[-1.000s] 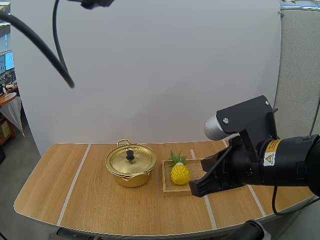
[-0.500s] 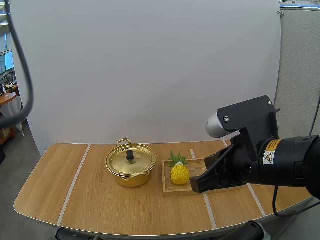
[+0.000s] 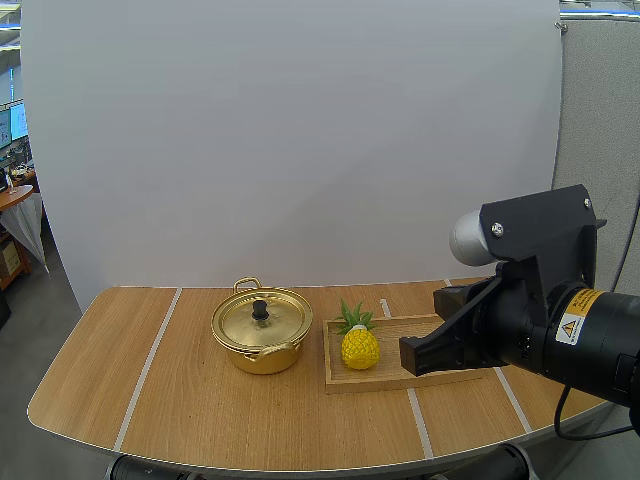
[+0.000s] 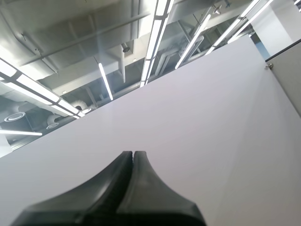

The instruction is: Open the pot, put the grape inside, and close it

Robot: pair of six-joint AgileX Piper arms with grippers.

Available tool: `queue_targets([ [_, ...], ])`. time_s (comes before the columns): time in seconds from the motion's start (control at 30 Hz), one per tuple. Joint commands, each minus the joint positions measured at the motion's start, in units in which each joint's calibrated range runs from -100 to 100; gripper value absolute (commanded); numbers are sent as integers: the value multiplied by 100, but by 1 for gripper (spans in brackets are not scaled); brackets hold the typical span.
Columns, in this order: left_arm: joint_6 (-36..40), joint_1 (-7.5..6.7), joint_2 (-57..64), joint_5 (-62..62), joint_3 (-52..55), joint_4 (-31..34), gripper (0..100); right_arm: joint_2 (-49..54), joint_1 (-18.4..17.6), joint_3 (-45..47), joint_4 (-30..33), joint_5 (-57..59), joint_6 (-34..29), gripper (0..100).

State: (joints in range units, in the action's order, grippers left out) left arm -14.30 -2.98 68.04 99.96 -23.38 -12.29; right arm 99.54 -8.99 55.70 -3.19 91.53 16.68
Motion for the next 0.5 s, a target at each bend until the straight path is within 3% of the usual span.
queue_targets([
  [0.0,151,-15,558,4,195,-353,1,46,70,-232,-31,-416,36,0],
  [0.23,236,-15,1505,-115,1904,-316,1,46,117,-606,-31,-1487,15,0],
  [0.47,805,-15,2232,-1980,3642,130,1,46,117,-620,-4,-2910,15,0],
])
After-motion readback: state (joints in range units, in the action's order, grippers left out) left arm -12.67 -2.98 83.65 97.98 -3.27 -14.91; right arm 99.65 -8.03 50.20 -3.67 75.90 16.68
